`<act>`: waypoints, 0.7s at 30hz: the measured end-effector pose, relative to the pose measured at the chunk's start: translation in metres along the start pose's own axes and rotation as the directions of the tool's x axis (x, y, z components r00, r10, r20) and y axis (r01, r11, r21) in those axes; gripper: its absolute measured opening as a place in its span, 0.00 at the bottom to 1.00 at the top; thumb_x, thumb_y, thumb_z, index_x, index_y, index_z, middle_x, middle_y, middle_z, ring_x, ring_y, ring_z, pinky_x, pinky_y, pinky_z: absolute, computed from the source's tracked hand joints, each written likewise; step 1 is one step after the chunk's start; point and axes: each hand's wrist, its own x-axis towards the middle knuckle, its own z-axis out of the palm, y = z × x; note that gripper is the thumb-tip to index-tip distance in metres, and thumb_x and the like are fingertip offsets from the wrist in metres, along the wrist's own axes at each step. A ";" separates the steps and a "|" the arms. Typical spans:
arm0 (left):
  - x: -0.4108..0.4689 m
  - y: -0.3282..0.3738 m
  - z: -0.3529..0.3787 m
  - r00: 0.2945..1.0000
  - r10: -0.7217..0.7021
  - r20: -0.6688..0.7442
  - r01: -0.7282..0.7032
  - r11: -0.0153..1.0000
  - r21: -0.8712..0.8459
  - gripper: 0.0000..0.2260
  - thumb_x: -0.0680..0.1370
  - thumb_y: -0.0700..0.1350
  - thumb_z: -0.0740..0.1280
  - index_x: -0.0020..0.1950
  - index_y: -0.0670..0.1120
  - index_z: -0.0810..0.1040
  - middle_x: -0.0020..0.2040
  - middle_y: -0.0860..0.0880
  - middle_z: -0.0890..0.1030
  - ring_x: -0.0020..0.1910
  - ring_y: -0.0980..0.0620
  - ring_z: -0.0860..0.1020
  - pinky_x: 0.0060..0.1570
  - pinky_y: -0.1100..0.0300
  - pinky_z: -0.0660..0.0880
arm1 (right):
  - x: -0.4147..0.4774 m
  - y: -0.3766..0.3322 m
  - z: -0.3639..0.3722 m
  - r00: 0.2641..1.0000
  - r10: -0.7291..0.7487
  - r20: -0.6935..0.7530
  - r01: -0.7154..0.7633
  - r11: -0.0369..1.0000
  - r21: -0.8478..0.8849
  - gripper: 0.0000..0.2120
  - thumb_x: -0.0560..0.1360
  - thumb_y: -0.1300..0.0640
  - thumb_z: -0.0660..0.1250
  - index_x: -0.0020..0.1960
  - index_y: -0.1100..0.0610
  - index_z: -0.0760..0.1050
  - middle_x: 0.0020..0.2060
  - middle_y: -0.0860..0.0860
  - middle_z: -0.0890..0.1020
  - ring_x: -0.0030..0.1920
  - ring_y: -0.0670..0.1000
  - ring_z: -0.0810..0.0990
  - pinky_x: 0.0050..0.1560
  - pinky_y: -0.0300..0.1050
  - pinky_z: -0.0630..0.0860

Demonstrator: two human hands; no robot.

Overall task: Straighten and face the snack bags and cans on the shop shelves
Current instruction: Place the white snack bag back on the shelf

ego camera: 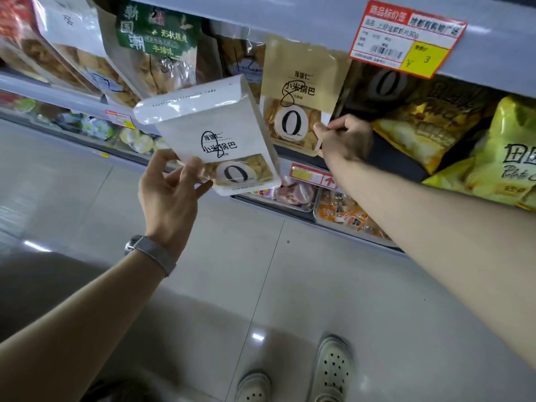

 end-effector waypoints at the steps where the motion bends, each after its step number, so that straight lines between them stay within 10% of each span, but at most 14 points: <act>1: -0.003 0.000 0.002 1.000 -0.002 0.012 0.002 1.000 -0.002 0.06 0.83 0.42 0.71 0.51 0.45 0.74 0.39 0.43 0.85 0.47 0.40 0.84 0.52 0.46 0.85 | 0.001 0.001 0.000 1.000 -0.005 0.012 0.005 1.000 0.000 0.10 0.74 0.55 0.78 0.40 0.52 0.77 0.47 0.54 0.85 0.47 0.52 0.85 0.48 0.55 0.86; 13: -0.030 0.018 0.088 0.966 0.088 0.242 -0.136 0.972 0.193 0.03 0.83 0.43 0.71 0.51 0.48 0.78 0.37 0.53 0.88 0.41 0.51 0.88 0.47 0.53 0.85 | -0.098 0.030 -0.105 0.990 -0.132 0.044 0.118 0.963 0.243 0.06 0.84 0.58 0.65 0.59 0.56 0.76 0.51 0.48 0.84 0.49 0.39 0.82 0.44 0.33 0.75; 21: -0.034 0.041 0.183 0.920 0.217 0.325 -0.262 0.960 0.102 0.04 0.82 0.41 0.71 0.54 0.43 0.78 0.36 0.58 0.86 0.40 0.55 0.87 0.45 0.52 0.86 | -0.075 0.048 -0.135 0.968 -0.240 0.080 0.218 0.952 0.217 0.24 0.78 0.69 0.64 0.72 0.57 0.69 0.62 0.46 0.83 0.62 0.40 0.80 0.56 0.31 0.75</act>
